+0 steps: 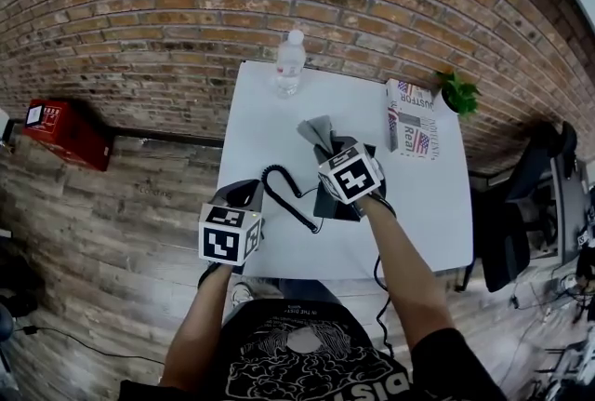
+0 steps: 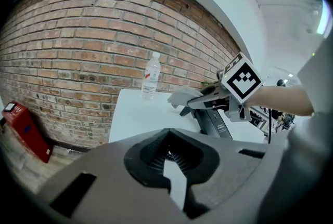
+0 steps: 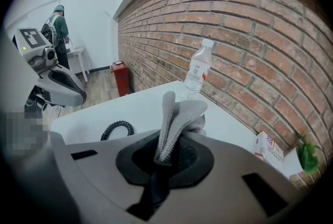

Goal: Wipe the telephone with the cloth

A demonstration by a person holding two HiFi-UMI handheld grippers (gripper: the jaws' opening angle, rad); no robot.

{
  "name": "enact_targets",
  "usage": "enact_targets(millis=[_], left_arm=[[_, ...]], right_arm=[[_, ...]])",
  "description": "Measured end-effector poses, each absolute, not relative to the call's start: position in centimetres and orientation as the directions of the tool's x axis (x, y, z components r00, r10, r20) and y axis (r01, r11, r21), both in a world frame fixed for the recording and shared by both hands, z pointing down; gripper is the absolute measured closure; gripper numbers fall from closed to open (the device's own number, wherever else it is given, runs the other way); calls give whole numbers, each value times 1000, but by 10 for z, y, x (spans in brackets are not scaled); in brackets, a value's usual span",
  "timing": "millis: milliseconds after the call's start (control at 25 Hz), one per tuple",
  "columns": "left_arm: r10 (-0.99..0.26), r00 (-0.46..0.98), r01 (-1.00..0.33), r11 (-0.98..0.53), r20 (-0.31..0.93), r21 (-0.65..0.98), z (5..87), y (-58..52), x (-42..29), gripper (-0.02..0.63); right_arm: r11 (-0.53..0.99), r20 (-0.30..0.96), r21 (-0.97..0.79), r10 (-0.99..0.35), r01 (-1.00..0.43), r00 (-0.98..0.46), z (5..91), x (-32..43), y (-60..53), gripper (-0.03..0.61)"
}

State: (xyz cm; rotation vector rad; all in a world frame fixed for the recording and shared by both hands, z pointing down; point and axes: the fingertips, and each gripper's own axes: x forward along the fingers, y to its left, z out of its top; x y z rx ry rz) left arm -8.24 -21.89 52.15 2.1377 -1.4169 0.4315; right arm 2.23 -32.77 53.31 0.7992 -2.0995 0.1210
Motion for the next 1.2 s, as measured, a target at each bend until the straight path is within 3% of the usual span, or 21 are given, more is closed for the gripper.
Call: enact_targets(millis=[1200], left_arm=[[-718,444,-895,-379,536,234,516,-179,-83,607]], right_arm=[[765,780,96,-455,-636,-429,566,22,-251,566]])
